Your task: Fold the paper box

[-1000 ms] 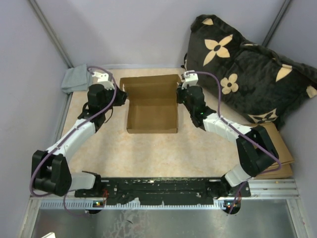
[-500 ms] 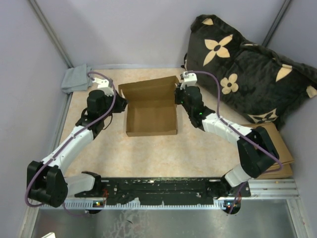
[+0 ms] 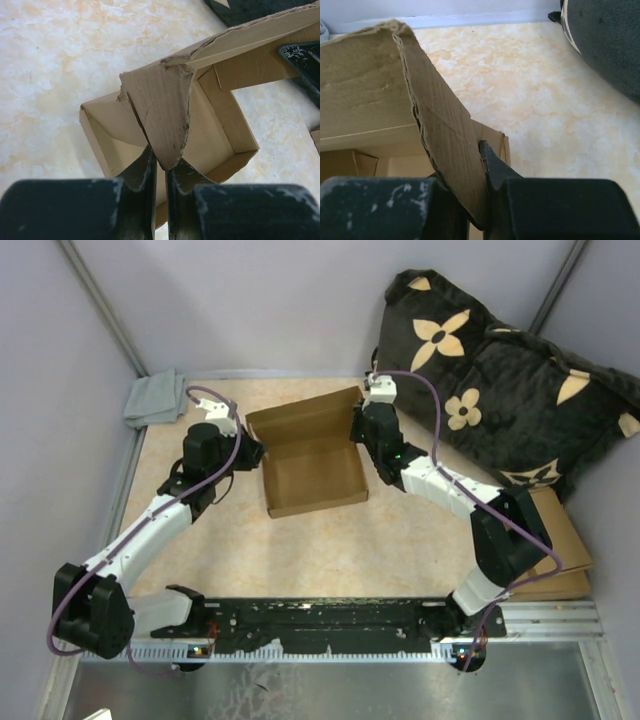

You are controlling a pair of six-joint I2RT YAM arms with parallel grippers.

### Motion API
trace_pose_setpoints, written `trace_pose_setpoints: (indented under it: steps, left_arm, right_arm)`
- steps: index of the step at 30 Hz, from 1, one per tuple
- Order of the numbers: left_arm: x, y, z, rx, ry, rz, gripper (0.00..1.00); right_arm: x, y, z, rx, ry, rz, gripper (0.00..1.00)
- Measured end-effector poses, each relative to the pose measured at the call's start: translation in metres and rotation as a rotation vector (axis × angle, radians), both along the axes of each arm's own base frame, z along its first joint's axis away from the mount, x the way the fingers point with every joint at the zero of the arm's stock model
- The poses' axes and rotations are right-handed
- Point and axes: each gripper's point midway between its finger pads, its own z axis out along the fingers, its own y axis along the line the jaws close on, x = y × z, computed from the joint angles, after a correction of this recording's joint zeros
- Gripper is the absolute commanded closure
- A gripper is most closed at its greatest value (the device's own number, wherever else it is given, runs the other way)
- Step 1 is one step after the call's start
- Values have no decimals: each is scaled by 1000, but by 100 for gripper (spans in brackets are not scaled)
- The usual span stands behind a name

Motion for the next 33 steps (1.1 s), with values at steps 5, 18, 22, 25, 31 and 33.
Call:
trace_pose_setpoints:
  steps: [5, 18, 22, 25, 31, 33]
  left_arm:
    - [-6, -1, -4, 6, 17, -5, 82]
    - [-87, 15, -59, -42, 202, 8, 60]
    - [-109, 22, -64, -101, 233, 38, 60]
    - [-123, 26, -66, -143, 247, 54, 58]
    - [-124, 32, -56, -179, 209, 96, 49]
    - [-120, 35, -61, -161, 217, 114, 47]
  right_arm:
    - [-12, -5, -21, 9, 22, 7, 77]
    - [-140, -45, -103, -25, 266, 130, 41]
    - [-167, -68, -91, 37, 238, 91, 35]
    - [-184, -82, -83, 96, 205, 65, 30]
    - [-193, -88, -69, 170, 149, 61, 20]
    - [-191, -85, -75, 147, 177, 68, 17]
